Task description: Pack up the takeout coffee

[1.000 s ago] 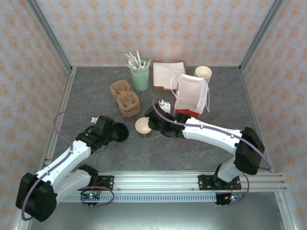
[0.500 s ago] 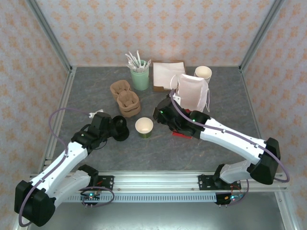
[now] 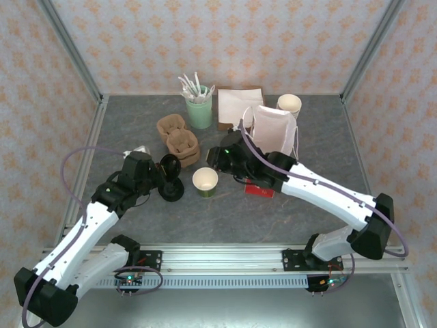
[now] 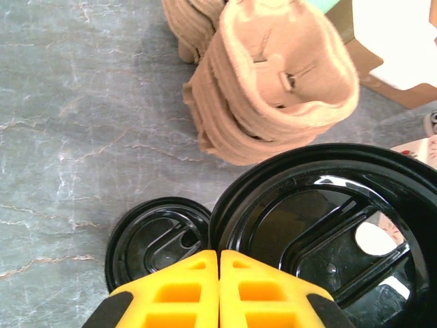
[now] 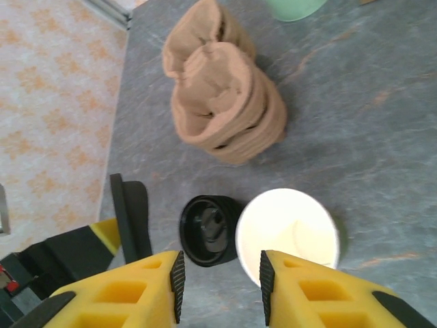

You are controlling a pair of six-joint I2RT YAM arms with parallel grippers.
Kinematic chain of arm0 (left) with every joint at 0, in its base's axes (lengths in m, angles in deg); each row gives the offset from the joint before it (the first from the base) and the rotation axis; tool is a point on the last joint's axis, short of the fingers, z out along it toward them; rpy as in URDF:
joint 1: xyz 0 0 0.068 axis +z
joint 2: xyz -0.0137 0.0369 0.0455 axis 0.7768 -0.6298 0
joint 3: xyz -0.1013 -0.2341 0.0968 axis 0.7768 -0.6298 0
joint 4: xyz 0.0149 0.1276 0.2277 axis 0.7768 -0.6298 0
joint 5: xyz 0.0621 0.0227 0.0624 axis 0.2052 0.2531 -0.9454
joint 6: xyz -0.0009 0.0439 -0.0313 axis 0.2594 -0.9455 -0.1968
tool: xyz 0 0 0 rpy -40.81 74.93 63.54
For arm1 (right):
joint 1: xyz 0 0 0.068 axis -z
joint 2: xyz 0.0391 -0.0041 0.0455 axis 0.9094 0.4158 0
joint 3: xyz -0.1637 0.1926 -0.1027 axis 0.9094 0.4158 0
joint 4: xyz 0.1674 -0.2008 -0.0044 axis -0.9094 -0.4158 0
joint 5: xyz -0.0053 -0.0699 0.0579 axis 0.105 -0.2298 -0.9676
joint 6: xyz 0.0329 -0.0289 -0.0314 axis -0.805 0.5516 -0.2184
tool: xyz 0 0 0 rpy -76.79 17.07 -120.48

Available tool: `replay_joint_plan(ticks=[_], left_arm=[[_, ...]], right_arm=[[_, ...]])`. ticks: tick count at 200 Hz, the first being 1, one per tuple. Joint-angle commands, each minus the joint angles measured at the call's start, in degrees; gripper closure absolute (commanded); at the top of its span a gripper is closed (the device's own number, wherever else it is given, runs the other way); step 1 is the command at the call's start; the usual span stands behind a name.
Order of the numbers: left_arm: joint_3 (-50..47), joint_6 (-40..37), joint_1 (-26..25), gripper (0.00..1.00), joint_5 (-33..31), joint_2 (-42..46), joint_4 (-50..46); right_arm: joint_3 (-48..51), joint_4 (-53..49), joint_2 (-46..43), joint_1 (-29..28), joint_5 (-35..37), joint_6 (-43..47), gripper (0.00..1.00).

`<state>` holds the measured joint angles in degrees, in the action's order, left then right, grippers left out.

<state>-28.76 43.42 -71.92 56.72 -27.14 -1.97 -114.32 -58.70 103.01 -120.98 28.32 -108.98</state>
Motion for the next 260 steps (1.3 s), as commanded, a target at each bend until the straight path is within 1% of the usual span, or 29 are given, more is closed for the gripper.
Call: replay_joint_plan(ticks=[1, 30, 63, 95, 128, 189, 260], left_arm=[[2.81, -1.56, 0.48, 0.92, 2.46, 0.83, -3.24], [4.8, -1.82, 0.38, 0.92, 4.48, 0.6, -4.17], [5.97, -2.02, 0.3, 0.92, 5.03, 0.48, -4.63], [6.42, -2.05, 0.17, 0.92, 5.26, 0.47, -4.56], [7.0, -2.16, -0.06, 0.92, 5.45, 0.39, -4.63], [7.23, -2.53, -0.4, 0.92, 5.44, -0.23, -4.49], [6.92, -2.45, -1.11, 0.92, 5.27, -0.75, -4.15]], right_arm=[[-5.48, 0.89, 2.88, 0.32, -4.53, -0.42, 0.63], [-10.97, -1.55, 6.86, 0.15, -6.75, -0.28, 0.63], [-15.28, -2.87, 10.51, -0.47, -8.89, 0.26, 0.62], [-19.03, -5.33, 13.77, -1.48, -9.46, 0.79, 0.62], [-21.66, -8.08, 16.18, -2.41, -8.5, 1.67, 0.63], [-22.57, -7.91, 17.61, -2.66, -10.31, 1.86, 0.65], [-22.65, -6.96, 18.19, -2.9, -11.93, 2.28, 0.65]])
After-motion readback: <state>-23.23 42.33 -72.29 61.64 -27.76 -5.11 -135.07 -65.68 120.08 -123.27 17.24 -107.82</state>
